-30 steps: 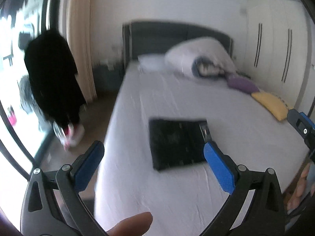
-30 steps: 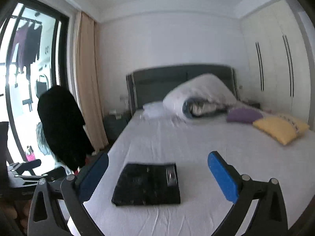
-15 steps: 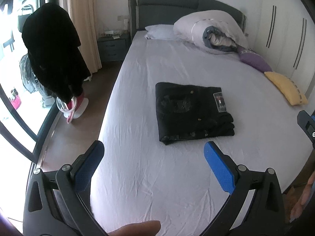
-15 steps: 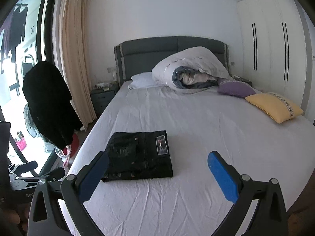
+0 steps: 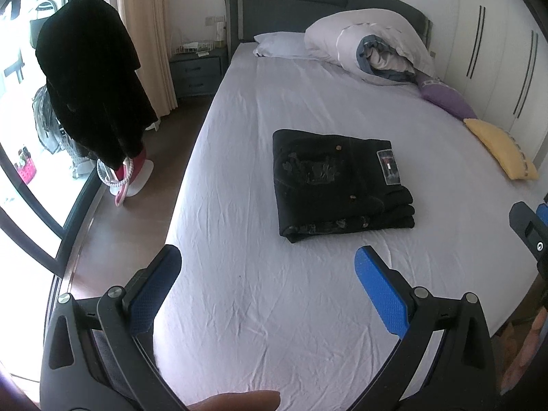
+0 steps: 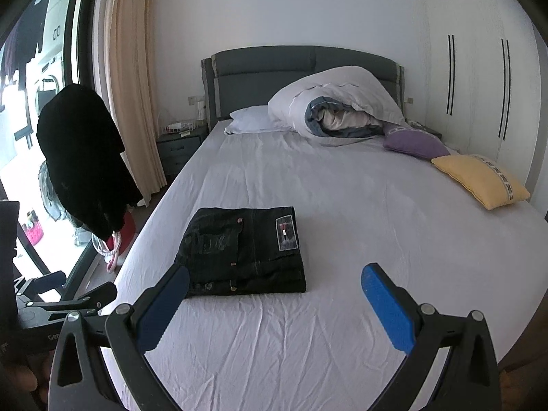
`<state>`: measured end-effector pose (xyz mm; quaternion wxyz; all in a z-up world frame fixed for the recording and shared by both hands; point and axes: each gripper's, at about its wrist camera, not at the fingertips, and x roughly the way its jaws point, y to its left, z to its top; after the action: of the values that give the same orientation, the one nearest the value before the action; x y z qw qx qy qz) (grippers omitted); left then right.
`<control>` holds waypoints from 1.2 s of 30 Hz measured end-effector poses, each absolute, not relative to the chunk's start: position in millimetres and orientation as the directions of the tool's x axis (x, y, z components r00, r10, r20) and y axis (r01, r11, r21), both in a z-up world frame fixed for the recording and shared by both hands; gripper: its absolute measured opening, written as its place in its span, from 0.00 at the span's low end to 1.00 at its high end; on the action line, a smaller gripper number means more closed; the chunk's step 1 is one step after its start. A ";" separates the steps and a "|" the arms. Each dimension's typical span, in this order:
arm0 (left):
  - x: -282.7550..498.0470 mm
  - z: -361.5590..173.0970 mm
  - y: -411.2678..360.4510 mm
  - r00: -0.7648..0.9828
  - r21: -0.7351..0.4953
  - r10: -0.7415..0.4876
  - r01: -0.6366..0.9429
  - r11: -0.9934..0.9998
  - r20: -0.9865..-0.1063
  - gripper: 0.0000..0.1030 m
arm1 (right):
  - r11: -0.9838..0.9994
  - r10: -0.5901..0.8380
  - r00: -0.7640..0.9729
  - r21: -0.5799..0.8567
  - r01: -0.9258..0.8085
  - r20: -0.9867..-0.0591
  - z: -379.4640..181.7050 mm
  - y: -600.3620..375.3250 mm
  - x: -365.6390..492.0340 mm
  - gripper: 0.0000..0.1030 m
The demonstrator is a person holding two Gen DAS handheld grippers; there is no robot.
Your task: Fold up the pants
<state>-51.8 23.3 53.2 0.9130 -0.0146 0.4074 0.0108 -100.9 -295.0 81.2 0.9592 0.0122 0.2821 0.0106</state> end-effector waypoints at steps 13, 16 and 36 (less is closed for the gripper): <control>-49.1 47.4 21.7 0.663 -0.017 0.011 -0.036 0.999 -0.749 1.00 | 0.999 0.034 0.825 0.020 -0.028 -0.564 76.2 -289.9 -98.7 1.00; -48.5 46.5 21.2 0.663 -0.015 0.013 -0.037 0.999 -0.749 1.00 | 0.999 0.036 0.823 0.020 -0.029 -0.567 75.6 -288.7 -98.8 1.00; -48.7 43.5 20.1 0.659 -0.018 0.009 -0.035 0.999 -0.752 1.00 | 0.999 0.040 0.811 0.021 -0.034 -0.583 68.5 -285.4 -99.9 1.00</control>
<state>-48.7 20.1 43.5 0.9107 -0.0155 0.4126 0.0122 -99.9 -285.4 68.5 0.9517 0.0046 0.3065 0.0193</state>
